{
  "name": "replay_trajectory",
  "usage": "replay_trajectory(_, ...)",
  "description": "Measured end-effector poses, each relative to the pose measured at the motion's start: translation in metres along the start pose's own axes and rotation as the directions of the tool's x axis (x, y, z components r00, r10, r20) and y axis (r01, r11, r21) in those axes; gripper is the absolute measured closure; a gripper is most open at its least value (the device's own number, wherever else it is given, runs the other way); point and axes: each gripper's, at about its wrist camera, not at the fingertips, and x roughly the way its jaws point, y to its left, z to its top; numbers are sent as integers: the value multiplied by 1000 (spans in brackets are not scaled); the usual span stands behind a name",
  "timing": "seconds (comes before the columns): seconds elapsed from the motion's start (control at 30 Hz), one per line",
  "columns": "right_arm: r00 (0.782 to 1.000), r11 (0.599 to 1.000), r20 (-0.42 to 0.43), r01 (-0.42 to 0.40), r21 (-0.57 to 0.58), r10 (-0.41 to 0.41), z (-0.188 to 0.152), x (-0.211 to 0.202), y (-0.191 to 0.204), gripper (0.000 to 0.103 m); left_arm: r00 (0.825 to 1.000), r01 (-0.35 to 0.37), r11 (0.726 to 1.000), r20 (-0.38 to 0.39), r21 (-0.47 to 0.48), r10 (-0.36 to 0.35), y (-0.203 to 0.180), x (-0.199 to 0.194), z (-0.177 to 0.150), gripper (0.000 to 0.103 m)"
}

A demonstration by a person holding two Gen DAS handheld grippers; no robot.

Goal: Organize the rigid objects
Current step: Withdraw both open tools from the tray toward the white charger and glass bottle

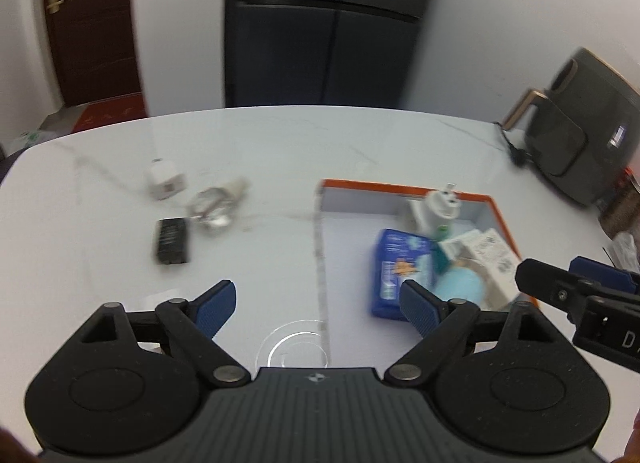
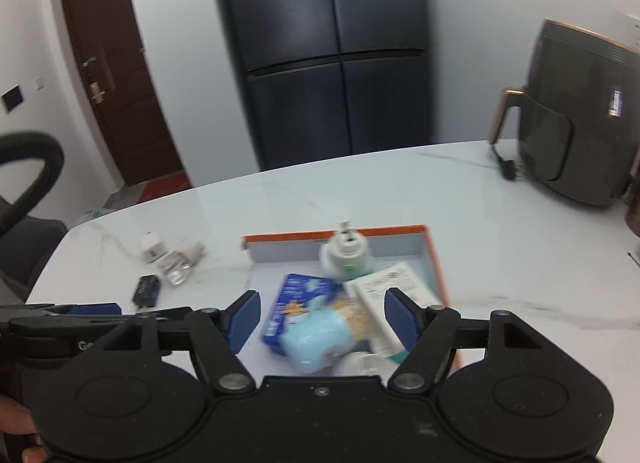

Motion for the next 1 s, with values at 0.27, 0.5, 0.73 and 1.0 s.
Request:
replay_trajectory(0.27, 998, 996, -7, -58, -61, 58, -3, 1, 47, 20, 998, -61, 996, 21, -63, 62, 46, -22, -5, 12)
replay_trajectory(0.5, 996, 992, -23, -89, -93, 87, -7, 3, 74, 20, 995, -100, 988, 19, -116, 102, 80, -32, -11, 12)
replay_trajectory(0.73, 994, 988, -36, -107, -114, 103, -9, 6, 93, 20, 992, -117, 984, 27, -133, 121, 98, -38, -10, 12)
replay_trajectory(1.0, 992, 985, -48, -118, -127, 113, -11, 15, 107, 20, 992, -121, 983, 29, -140, 126, 111, -39, -9, 12)
